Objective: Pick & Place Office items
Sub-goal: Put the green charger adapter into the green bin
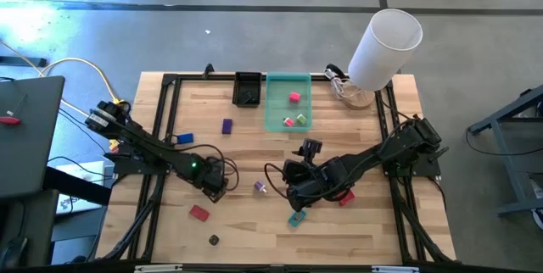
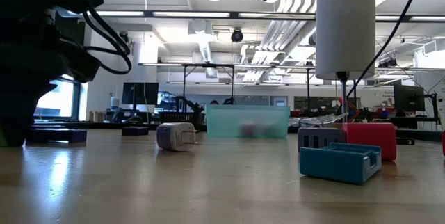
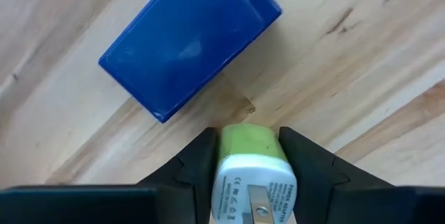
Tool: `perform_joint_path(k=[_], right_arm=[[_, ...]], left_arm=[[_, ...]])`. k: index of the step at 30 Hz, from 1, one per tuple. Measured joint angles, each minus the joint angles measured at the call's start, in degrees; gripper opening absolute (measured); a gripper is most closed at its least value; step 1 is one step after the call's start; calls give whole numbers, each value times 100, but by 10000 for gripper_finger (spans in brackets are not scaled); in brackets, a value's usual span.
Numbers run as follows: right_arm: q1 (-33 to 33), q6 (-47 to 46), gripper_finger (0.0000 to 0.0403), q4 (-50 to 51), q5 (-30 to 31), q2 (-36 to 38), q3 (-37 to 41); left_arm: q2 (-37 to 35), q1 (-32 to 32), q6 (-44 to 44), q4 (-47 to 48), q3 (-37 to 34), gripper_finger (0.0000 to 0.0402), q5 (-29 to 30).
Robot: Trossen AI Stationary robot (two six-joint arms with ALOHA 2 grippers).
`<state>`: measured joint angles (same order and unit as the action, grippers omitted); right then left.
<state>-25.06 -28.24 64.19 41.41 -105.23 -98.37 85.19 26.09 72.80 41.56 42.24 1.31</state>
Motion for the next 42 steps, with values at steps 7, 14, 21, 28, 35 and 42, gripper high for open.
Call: perform_joint_path(k=[7, 14, 21, 28, 35, 42], right_arm=[[4, 1, 286, -18, 0, 0, 0], [4, 0, 286, -18, -2, 0, 0], [7, -29, 286, 6, -163, -2, 0], [-124, -174, 286, 756, 65, 47, 2], [-323, -1552, 286, 2289, 583, 151, 4], [-788, -1617, 286, 2568, 645, 279, 4]], left_arm=[[-27, 0, -199, 2, 32, 128, 163], [-188, 137, -642, -17, 394, 130, 1186], [-221, 446, -1149, 23, 823, 132, 1829], [-225, 708, -1194, 72, 898, 133, 2353], [-225, 745, -1422, 46, 899, 133, 2670], [-245, 651, -2035, -194, 988, 133, 3054]])
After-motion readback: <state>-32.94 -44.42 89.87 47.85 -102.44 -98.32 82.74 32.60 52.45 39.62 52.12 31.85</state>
